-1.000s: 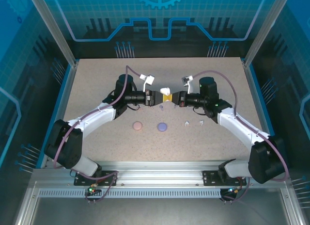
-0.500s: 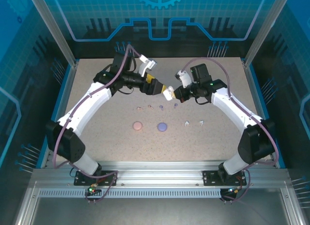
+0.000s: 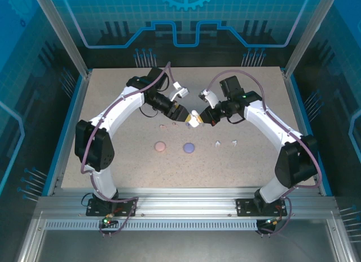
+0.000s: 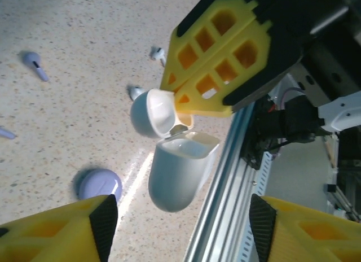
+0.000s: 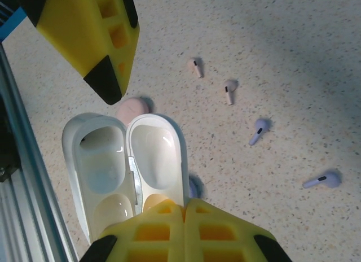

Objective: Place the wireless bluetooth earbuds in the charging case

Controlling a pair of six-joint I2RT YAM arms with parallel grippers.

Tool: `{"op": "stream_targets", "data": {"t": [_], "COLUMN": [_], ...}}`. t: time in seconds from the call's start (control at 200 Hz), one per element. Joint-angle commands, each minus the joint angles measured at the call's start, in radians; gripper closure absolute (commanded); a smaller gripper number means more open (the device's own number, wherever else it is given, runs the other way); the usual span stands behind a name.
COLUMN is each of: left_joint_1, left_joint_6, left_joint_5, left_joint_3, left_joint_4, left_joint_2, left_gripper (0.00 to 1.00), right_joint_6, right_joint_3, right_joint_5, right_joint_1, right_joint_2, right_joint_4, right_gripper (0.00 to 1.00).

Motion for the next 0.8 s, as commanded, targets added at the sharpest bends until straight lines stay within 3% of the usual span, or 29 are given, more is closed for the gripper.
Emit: {"op": "stream_targets", "data": {"t": [0.0, 0.3, 0.795], "left_joint_1": [0.007, 0.005, 0.005], "left_joint_6": [0.041, 0.04, 0.074], "left_joint_5": [0.095, 0.152, 0.194], "left_joint_3": [0.037, 0.044, 0.047], "left_joint_4": [-0.053, -0.046, -0.083], "left_joint_2": [0.015, 0.031, 0.037], "left_gripper": [0.37, 0.44, 0.67], "right_joint_6": [-0.029, -0.015, -0.036], "right_joint_3": [0.033, 0.068, 0.103], "right_joint_5": [-0.062, -0.079, -0.05], "right_joint_1": [0.014, 0.043, 0.054], "right_joint_2": [-0.003, -0.017, 0.002], "right_joint_4": [-0.039, -0.041, -0.07], "right_gripper": [1.0, 1.0, 1.0]}}
